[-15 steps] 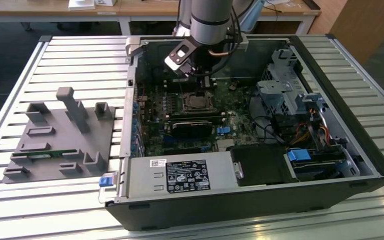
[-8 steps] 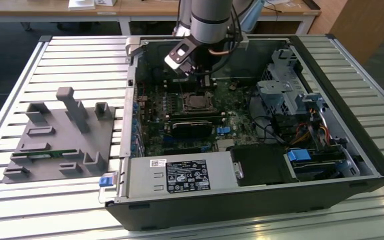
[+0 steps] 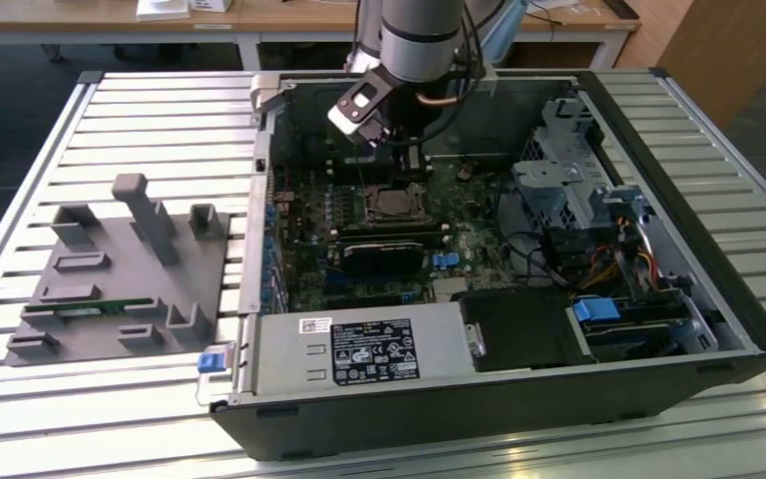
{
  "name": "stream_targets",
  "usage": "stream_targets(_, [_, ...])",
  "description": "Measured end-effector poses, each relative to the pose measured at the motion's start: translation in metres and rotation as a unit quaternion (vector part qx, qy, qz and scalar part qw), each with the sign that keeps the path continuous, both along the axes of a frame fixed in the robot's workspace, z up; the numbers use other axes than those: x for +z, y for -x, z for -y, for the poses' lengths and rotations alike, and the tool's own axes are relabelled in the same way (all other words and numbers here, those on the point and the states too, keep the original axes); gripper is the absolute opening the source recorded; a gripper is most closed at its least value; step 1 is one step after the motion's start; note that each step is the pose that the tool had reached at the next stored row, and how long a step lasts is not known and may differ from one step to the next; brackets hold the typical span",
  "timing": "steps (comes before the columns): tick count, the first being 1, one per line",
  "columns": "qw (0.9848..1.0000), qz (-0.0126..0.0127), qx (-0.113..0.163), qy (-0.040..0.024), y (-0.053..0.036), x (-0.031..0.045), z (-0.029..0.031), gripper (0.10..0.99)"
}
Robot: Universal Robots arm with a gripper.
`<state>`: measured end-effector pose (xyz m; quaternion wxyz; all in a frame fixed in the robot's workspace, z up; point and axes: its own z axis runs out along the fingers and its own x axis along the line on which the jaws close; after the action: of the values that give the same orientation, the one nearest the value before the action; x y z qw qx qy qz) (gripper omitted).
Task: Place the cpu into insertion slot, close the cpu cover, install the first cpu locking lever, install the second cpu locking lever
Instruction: 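Install the first cpu locking lever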
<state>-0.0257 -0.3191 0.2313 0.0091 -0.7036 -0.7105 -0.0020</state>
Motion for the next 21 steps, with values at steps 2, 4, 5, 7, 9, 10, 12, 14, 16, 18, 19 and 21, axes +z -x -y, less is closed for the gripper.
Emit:
stream_targets(2, [1.0000, 0.0000, 0.000, 0.0000, 0.0000, 0.0019, 0.0000, 0.106])
stream_targets(4, [1.0000, 0.0000, 0.000, 0.0000, 0.0000, 0.0036, 0.0000, 0.106])
stream_targets(5, [1.0000, 0.0000, 0.000, 0.0000, 0.0000, 0.0045, 0.0000, 0.106])
stream_targets(7, [1.0000, 0.0000, 0.000, 0.0000, 0.0000, 0.0069, 0.0000, 0.106])
stream_targets(9, [1.0000, 0.0000, 0.000, 0.0000, 0.0000, 0.0082, 0.0000, 0.106])
stream_targets(10, [1.0000, 0.0000, 0.000, 0.0000, 0.0000, 0.0088, 0.0000, 0.106])
stream_targets(12, [1.0000, 0.0000, 0.000, 0.0000, 0.0000, 0.0107, 0.0000, 0.106])
stream_targets(14, [1.0000, 0.0000, 0.000, 0.0000, 0.0000, 0.0132, 0.0000, 0.106])
stream_targets(16, [1.0000, 0.0000, 0.000, -0.0001, 0.0000, 0.0160, 0.0000, 0.106])
stream_targets(18, [1.0000, 0.0000, 0.000, 0.0000, 0.0000, 0.0191, 0.0000, 0.106])
stream_targets(19, [1.0000, 0.0000, 0.000, 0.0000, 0.0000, 0.0204, 0.0000, 0.106])
stream_targets(21, [1.0000, 0.0000, 0.000, 0.0000, 0.0000, 0.0221, 0.0000, 0.106])
